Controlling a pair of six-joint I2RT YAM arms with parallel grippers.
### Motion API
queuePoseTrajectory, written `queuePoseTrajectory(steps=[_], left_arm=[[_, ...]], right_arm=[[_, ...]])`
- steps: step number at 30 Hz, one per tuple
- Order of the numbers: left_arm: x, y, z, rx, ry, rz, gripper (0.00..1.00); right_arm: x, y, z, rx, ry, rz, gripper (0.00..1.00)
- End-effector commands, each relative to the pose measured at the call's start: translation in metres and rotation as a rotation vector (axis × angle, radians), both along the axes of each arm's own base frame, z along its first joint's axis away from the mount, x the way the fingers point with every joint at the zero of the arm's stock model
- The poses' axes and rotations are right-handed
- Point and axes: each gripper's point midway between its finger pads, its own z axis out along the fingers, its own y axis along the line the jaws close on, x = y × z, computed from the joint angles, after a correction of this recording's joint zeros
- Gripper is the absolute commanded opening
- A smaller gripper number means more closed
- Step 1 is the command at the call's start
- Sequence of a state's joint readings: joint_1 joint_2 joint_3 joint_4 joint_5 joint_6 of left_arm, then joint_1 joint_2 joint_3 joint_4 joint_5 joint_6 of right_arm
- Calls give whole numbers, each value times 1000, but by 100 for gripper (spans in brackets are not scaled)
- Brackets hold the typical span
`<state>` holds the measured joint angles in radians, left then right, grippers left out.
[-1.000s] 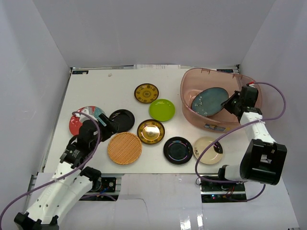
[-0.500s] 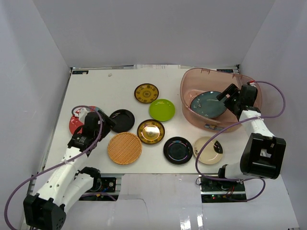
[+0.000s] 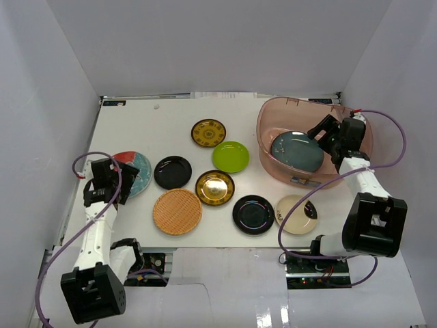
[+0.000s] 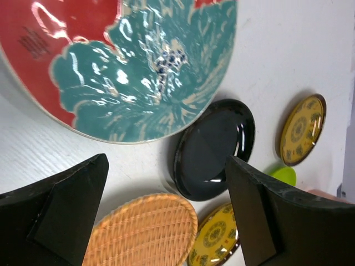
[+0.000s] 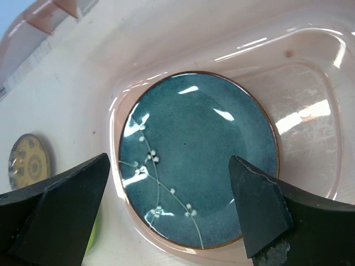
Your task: Place the plates into the plastic bin on the countertop
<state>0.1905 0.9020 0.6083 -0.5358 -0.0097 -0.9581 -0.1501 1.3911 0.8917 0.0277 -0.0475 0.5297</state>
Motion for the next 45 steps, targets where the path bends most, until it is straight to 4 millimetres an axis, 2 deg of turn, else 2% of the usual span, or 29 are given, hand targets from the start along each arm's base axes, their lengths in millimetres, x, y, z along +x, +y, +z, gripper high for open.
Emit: queuePoseTrajectory(steps=[1, 3, 5, 7, 8, 9, 10, 11, 12, 13, 14, 16, 20, 23, 24, 25, 26, 27, 29, 30, 31, 33, 34, 35, 36, 37, 39, 40, 45], left_arm=[[-25, 17, -17, 39, 82, 68, 97], [-34, 31, -21, 50, 99, 124, 98], [-44, 38, -33, 30, 126, 159, 98], [-45, 36, -44, -6, 136, 168, 98], [-49, 38, -56, -31, 153, 192, 98], [-48, 39, -61, -47, 147, 203, 98], [-38, 38, -62, -72, 102, 196, 97], [-40, 39, -73, -107, 100, 225, 95], [-36, 37, -76, -135, 76, 226, 93], [-25, 33, -70, -167, 13, 206, 91], [-25, 29, -77, -209, 13, 224, 88], [-12, 31, -74, -221, -51, 223, 82], [-14, 39, -96, -211, -3, 277, 70], [-12, 42, -104, -213, -16, 294, 50], [-9, 43, -102, -211, -50, 301, 39], [-9, 44, -102, -207, -65, 308, 17], [-9, 46, -101, -202, -77, 319, 7], [-7, 48, -94, -192, -106, 325, 1], [-6, 53, -86, -163, -128, 330, 0], [0, 56, -71, -142, -172, 320, 0], [3, 57, -62, -136, -194, 314, 0], [12, 60, -28, -107, -296, 291, 0], [16, 60, -14, -96, -338, 281, 0], [20, 59, 1, -90, -384, 260, 0], [27, 59, 27, -71, -447, 235, 0], [30, 58, 39, -70, -473, 216, 0], [37, 47, 62, -86, -530, 142, 0], [42, 44, 82, -75, -583, 111, 0], [56, 8, 140, -48, -706, -89, 0]], right_arm=[[7, 10, 45, -24, -151, 78, 94], [4, 28, 69, -9, -221, 153, 96], [-4, 57, 89, 9, -272, 268, 96], [-12, 80, 102, 17, -313, 353, 99], [-19, 98, 112, 19, -341, 404, 100], [-24, 105, 114, 22, -354, 430, 94], [-32, 125, 114, 34, -372, 494, 91], [-43, 146, 121, 51, -398, 553, 89], [-51, 157, 117, 59, -400, 588, 86], [-61, 178, 122, 71, -424, 655, 85], [-69, 188, 126, 66, -442, 685, 84], [-86, 213, 122, 73, -453, 760, 83], [-115, 252, 116, 130, -455, 873, 78], [-135, 280, 110, 146, -449, 935, 78], [-144, 291, 108, 152, -443, 953, 78], [-147, 298, 104, 154, -433, 967, 78], [-150, 303, 104, 156, -433, 980, 78], [-157, 312, 101, 161, -422, 1008, 78], [-158, 322, 94, 162, -392, 1032, 78], [-161, 331, 86, 164, -366, 1051, 78], [-161, 335, 88, 168, -366, 1060, 79], [-165, 348, 81, 175, -339, 1098, 81], [-165, 353, 81, 184, -330, 1111, 85], [-167, 360, 90, 199, -345, 1136, 87], [-170, 369, 85, 215, -319, 1169, 92], [-171, 375, 85, 225, -313, 1187, 94], [-168, 390, 85, 243, -299, 1219, 98], [-169, 397, 85, 257, -289, 1242, 98], [-154, 426, 85, 287, -253, 1276, 95]])
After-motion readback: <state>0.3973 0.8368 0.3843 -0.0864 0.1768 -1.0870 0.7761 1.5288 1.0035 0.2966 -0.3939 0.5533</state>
